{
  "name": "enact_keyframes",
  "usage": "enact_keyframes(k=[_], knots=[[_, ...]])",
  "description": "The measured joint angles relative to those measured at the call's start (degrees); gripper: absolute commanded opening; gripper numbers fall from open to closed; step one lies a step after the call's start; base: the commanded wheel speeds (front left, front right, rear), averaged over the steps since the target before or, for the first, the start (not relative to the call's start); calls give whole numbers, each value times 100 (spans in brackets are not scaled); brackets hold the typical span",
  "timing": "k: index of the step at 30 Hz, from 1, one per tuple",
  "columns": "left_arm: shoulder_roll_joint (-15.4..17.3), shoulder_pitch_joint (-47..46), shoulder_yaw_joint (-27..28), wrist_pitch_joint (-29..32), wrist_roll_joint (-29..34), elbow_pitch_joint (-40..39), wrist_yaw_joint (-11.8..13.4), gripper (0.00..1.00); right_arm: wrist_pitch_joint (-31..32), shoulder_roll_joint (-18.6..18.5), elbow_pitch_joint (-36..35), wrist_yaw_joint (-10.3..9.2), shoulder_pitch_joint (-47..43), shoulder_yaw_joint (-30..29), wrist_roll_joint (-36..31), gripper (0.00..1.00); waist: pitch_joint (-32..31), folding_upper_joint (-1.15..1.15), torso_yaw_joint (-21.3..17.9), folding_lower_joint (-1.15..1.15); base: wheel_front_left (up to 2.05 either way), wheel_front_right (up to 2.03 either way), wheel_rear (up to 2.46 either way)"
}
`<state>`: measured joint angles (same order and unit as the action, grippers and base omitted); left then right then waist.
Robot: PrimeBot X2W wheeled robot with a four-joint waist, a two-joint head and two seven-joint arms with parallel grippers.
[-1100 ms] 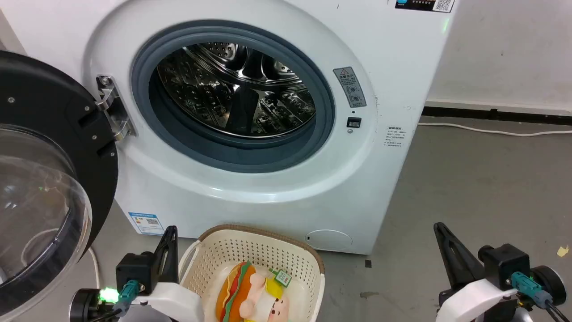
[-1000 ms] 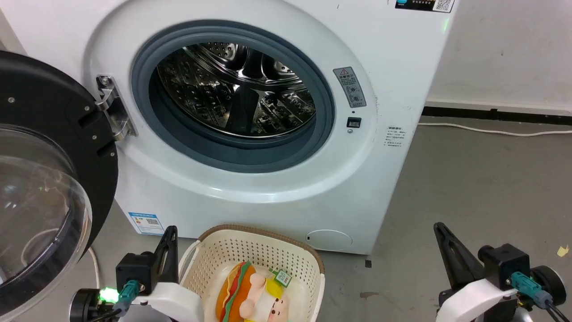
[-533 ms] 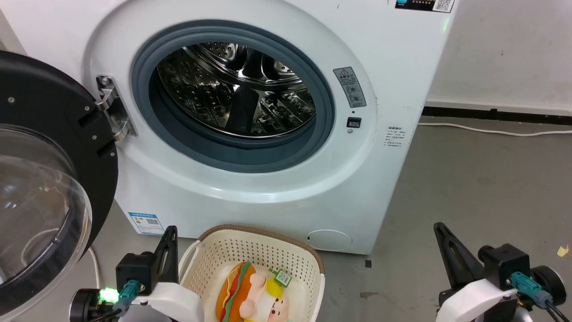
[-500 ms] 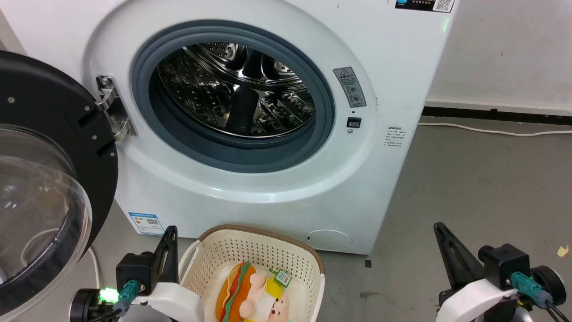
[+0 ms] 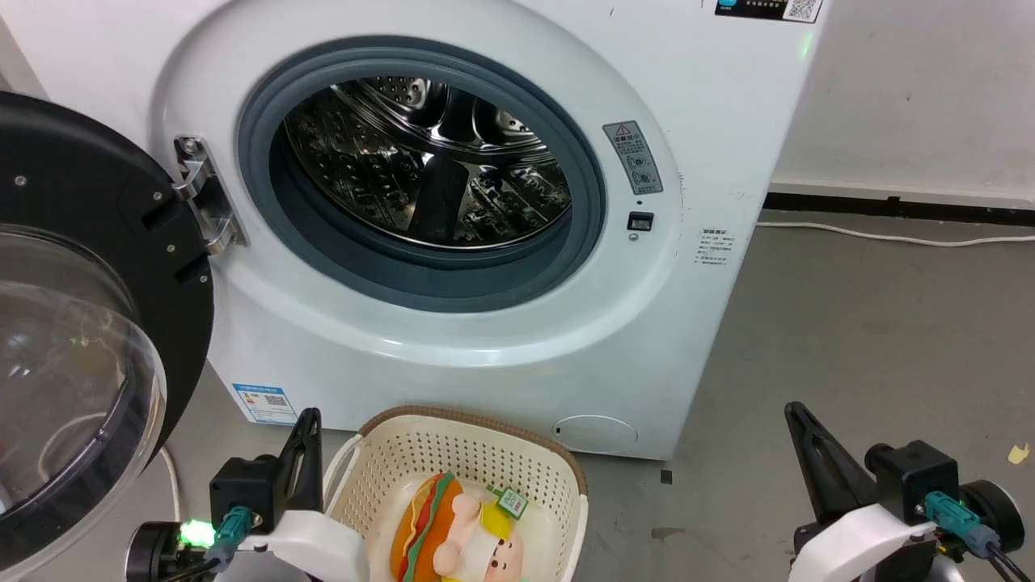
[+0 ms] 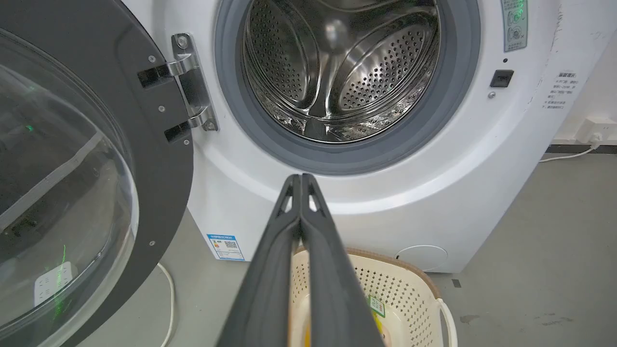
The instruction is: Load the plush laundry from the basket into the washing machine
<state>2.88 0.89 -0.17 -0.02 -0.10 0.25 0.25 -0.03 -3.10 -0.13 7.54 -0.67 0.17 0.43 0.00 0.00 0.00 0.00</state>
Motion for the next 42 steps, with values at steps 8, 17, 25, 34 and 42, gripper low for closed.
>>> enact_keyframes(k=[8, 17, 25, 34, 42], knots=[[0, 3, -20, -2, -1, 3, 9, 100, -2, -1, -1, 0, -2, 11, 8, 100, 3, 0, -1, 0, 0, 0, 0], [2, 2, -94, -88, 0, 3, 40, 100, -76, -1, -20, 0, -2, 10, 118, 100, 119, 0, -31, 0, 0, 0, 0], [37, -59, -186, -171, 2, 141, 57, 100, -169, -2, -58, 0, 4, 3, 240, 100, 384, 0, -109, 0, 0, 0, 0], [168, -294, -291, -286, 11, 410, 57, 100, -285, -1, -113, 0, 149, 9, 447, 100, 772, 0, -284, 1, 0, 0, 0], [311, -488, -325, -368, 9, 713, 53, 100, -376, -1, -159, 0, 269, 47, 683, 100, 1158, 0, -493, 1, 0, 0, 0]])
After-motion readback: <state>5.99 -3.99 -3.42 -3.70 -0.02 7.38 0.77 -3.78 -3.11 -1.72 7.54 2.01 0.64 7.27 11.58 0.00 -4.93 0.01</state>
